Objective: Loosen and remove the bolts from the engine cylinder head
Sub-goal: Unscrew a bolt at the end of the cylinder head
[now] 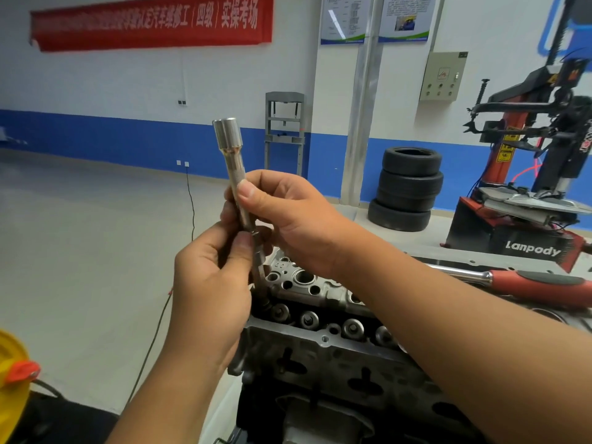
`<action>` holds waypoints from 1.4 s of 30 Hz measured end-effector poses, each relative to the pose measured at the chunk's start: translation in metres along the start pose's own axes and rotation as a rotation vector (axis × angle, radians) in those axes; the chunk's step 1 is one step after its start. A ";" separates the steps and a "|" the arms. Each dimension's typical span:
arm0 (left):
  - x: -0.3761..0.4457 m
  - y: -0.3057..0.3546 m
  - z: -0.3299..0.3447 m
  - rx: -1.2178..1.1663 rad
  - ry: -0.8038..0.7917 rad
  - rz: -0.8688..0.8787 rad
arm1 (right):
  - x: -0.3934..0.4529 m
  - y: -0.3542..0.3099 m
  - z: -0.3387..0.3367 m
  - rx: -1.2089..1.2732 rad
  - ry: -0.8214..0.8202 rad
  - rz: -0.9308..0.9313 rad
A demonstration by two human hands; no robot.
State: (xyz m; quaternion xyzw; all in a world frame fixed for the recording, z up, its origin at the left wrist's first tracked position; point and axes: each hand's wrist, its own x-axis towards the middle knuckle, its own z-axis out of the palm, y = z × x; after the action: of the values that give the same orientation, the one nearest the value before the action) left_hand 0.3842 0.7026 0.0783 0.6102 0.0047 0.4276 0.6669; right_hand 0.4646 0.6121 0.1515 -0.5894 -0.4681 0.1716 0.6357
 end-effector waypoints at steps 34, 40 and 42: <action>-0.004 0.004 0.002 0.129 0.011 0.098 | 0.001 0.003 -0.003 0.109 -0.079 0.022; -0.006 0.009 0.000 0.092 0.056 0.069 | 0.003 0.002 -0.007 0.020 -0.023 -0.001; -0.005 0.008 -0.001 0.071 0.046 0.055 | 0.003 0.003 -0.008 -0.012 -0.003 -0.003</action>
State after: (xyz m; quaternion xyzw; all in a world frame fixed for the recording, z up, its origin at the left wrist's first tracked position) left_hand 0.3755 0.6995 0.0820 0.6234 0.0185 0.4595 0.6324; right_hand 0.4733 0.6106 0.1508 -0.5923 -0.4706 0.1688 0.6318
